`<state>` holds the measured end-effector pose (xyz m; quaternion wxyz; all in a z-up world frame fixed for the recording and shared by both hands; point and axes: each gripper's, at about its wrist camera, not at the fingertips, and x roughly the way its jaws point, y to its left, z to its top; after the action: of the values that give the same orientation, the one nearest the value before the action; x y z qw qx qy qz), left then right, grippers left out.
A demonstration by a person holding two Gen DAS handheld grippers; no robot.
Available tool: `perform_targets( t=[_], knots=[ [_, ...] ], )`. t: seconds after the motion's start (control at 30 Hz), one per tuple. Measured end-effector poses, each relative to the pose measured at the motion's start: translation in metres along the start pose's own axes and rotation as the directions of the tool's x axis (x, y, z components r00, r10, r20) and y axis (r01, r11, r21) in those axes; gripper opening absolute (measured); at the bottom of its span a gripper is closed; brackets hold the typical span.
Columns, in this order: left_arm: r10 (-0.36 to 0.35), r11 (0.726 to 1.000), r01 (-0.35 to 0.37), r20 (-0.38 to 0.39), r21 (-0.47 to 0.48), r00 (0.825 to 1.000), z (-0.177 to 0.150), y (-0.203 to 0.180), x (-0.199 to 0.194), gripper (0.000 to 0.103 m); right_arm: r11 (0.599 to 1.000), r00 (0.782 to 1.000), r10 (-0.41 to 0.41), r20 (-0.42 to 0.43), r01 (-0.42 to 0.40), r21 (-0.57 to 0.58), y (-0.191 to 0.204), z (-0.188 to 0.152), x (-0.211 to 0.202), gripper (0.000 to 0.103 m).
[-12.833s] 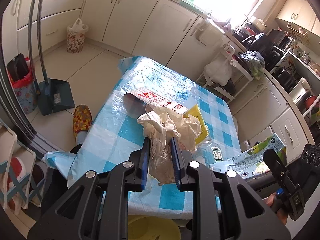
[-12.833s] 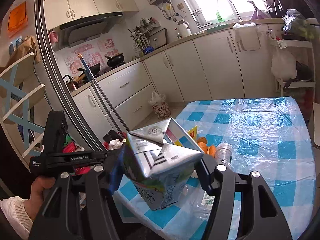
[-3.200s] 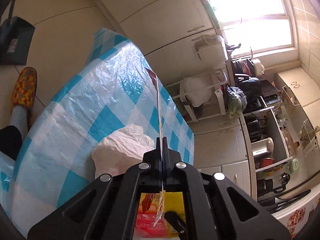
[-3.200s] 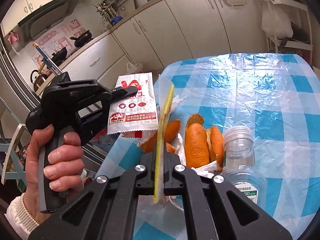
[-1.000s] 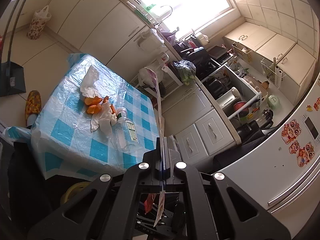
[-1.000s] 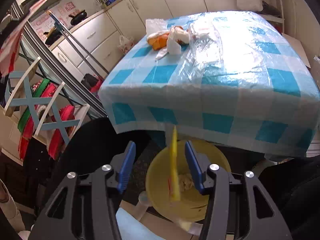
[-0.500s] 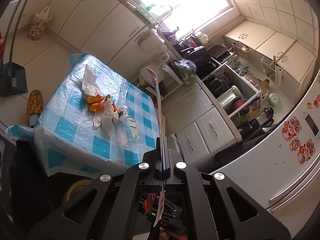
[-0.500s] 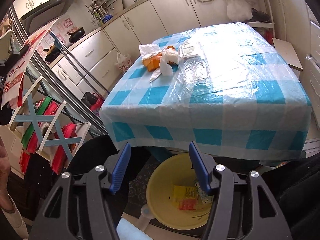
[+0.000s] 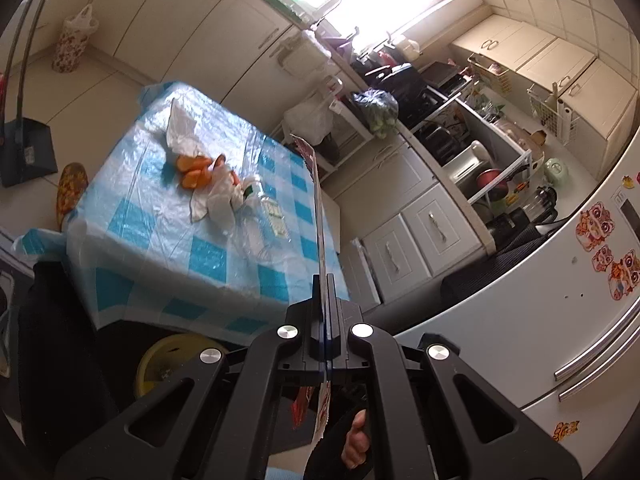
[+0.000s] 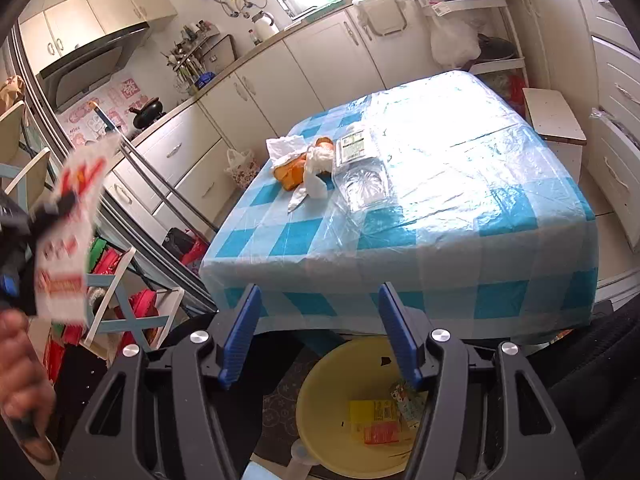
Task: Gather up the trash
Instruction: 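Open the right gripper to drop the snack bag into the basin, then lower the red-and-white paper bag over the basin and open the left gripper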
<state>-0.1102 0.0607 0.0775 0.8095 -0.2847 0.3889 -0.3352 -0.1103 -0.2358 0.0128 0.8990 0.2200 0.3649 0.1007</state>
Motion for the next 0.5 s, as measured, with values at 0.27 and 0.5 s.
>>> perform_targets(
  t=[0.27, 0.5],
  knots=[
    [0.067, 0.998, -0.069, -0.133, -0.011, 0.989, -0.040, 0.027, 0.042, 0.001, 1.000, 0.999, -0.001, 0.045, 0.000, 0.017, -0.006, 0.004, -0.007, 0.059],
    [0.208, 0.976, -0.216, -0.298, 0.007, 0.932, -0.063, 0.052, 0.092, 0.042, 1.000, 0.998, -0.001, 0.069, -0.001, 0.029, -0.011, 0.005, -0.011, 0.065]
  ],
)
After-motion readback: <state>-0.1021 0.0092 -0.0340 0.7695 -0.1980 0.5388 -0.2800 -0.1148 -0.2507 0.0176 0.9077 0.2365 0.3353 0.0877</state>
